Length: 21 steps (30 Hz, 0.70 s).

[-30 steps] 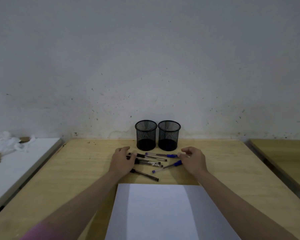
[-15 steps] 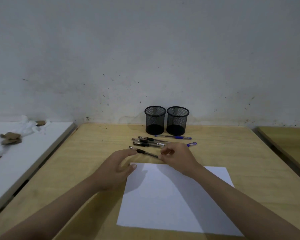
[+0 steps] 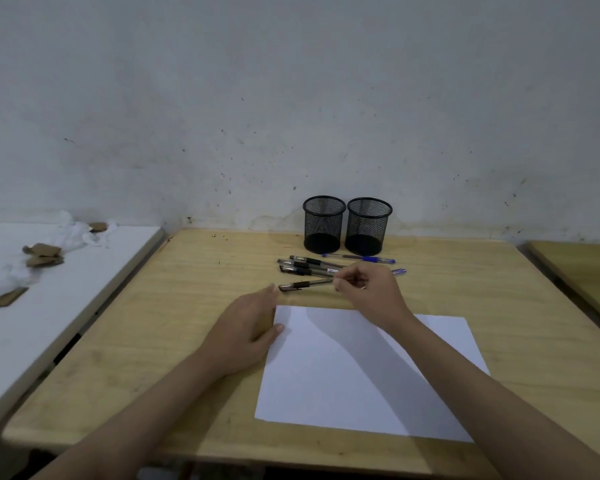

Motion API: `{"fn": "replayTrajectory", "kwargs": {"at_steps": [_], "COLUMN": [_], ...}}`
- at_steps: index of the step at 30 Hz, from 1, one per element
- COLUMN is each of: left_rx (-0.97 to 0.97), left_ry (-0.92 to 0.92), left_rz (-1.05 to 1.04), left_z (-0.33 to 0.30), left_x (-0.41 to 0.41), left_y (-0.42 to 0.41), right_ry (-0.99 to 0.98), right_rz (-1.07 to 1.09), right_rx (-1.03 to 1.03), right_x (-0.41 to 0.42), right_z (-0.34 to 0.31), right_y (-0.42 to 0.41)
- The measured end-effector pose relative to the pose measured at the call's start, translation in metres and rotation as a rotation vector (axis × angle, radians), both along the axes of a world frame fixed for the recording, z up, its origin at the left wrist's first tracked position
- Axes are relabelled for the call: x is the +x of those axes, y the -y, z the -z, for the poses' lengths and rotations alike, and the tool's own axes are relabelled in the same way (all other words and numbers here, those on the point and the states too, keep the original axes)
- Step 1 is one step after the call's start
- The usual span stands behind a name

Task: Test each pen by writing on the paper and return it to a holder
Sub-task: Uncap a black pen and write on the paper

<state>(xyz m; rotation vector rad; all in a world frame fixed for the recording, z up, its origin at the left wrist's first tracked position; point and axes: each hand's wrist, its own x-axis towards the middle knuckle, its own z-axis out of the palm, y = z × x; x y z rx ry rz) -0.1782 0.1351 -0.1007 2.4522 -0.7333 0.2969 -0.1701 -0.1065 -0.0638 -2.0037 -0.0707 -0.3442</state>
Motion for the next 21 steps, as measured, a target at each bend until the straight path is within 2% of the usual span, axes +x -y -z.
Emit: {"fn": "replayTrajectory", "kwargs": {"at_steps": [2, 5, 10, 15, 21], "left_rx": [-0.095, -0.241, -0.475, -0.457, -0.445], "left_ry": [0.105, 0.164, 0.223, 0.300, 0.396], "left_rz": [-0.069, -0.121, -0.028, 0.102, 0.129], "left_z": [-0.003, -0.010, -0.030, -0.042, -0.042], "left_x": [-0.001, 0.000, -0.001, -0.004, -0.005], "left_y": [0.003, 0.014, 0.034, 0.050, 0.045], "right_ry": [0.010, 0.044, 0.061, 0.069, 0.164], "right_rz": [-0.015, -0.041, -0.039, -0.144, -0.161], "right_rx": [0.167, 0.351, 0.648, 0.498, 0.429], "right_x": [-0.010, -0.025, -0.037, -0.042, -0.042], "right_z": [-0.006, -0.013, -0.021, -0.025, -0.022], "right_y": [0.002, 0.002, 0.000, -0.014, -0.018]}}
